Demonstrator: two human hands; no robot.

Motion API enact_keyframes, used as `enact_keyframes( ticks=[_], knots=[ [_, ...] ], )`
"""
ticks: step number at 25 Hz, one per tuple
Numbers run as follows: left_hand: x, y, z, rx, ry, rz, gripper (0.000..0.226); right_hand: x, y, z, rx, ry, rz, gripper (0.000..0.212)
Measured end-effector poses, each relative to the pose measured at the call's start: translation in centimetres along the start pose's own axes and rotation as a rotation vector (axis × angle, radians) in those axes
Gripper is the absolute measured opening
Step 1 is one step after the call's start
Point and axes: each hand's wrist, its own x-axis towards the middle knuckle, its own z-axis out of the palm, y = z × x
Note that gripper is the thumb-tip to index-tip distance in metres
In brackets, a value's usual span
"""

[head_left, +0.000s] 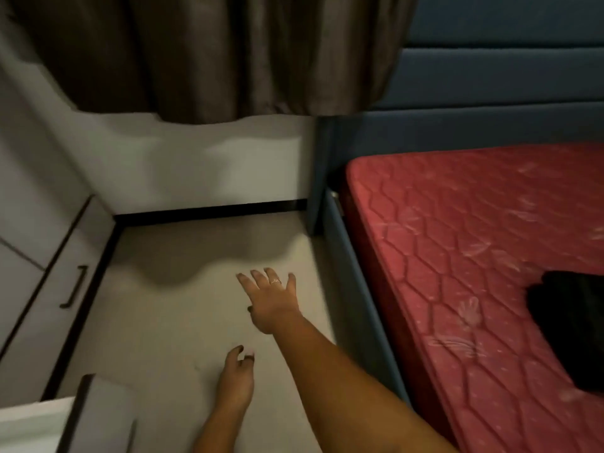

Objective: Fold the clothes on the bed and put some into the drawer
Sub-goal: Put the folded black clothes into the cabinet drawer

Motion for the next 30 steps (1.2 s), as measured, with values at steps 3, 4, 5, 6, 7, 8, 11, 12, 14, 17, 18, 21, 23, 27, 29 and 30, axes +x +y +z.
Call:
enact_keyframes(
  ticks=[3,4,5,6,7,8,11,12,14,17,18,21,23,27,29,30],
  knots=[
    [-2.2,4.5,12.5,0.128,-0.137,0.038,0.042,-3.5,12.6,-2.4,0.093,0.051,0.130,0.072],
    [-3.4,6.0,16.9,0.152,-0.199,0.058,0.041,-4.9,17.1,-2.9,0.121,0.067,0.185,0.072],
    [-4.6,7.3,21.7,0.181,-0.269,0.085,0.040,-6.5,22.3,-3.2,0.141,0.092,0.255,0.072],
    [-5.4,8.0,26.0,0.211,-0.355,0.117,0.041,-8.2,26.9,-3.3,0.157,0.106,0.333,0.072],
    [-6.3,8.5,30.4,0.227,-0.441,0.141,0.048,-10.1,31.9,-2.8,0.171,0.108,0.420,0.072],
    [-6.9,8.5,34.2,0.225,-0.525,0.153,0.053,-12.1,36.4,-2.2,0.187,0.095,0.504,0.071],
    [-9.8,7.5,44.1,0.362,-0.679,0.271,0.037,-19.1,48.2,1.0,0.214,0.054,0.768,0.070],
    [-10.3,7.0,46.5,0.436,-0.710,0.304,0.043,-21.0,51.2,1.9,0.215,0.054,0.850,0.073],
    [-10.3,6.4,50.8,0.536,-0.723,0.302,0.055,-24.1,55.9,3.4,0.253,0.030,0.993,0.086],
    [-10.1,6.0,54.8,0.526,-0.744,0.222,0.045,-26.0,59.3,6.8,0.372,-0.067,1.102,0.111],
    [-10.0,5.8,55.7,0.514,-0.760,0.200,0.044,-26.0,59.8,8.1,0.352,-0.091,1.104,0.114],
    [-9.4,5.1,58.1,0.531,-0.714,0.185,0.042,-25.5,61.6,10.0,0.239,-0.084,1.072,0.104],
    [-9.0,4.6,58.5,0.527,-0.667,0.163,0.043,-25.4,62.2,9.9,0.189,-0.088,1.034,0.090],
    [-10.5,5.4,58.2,0.431,-0.739,0.073,0.037,-26.1,62.7,7.8,0.198,-0.126,0.979,0.080],
    [-10.6,7.0,57.4,0.437,-0.767,0.068,0.038,-25.7,60.9,5.8,0.281,-0.139,0.918,0.076],
    [-10.2,7.8,56.5,0.273,-0.740,-0.010,0.047,-24.9,58.7,4.9,0.314,-0.150,0.849,0.074]
  ],
)
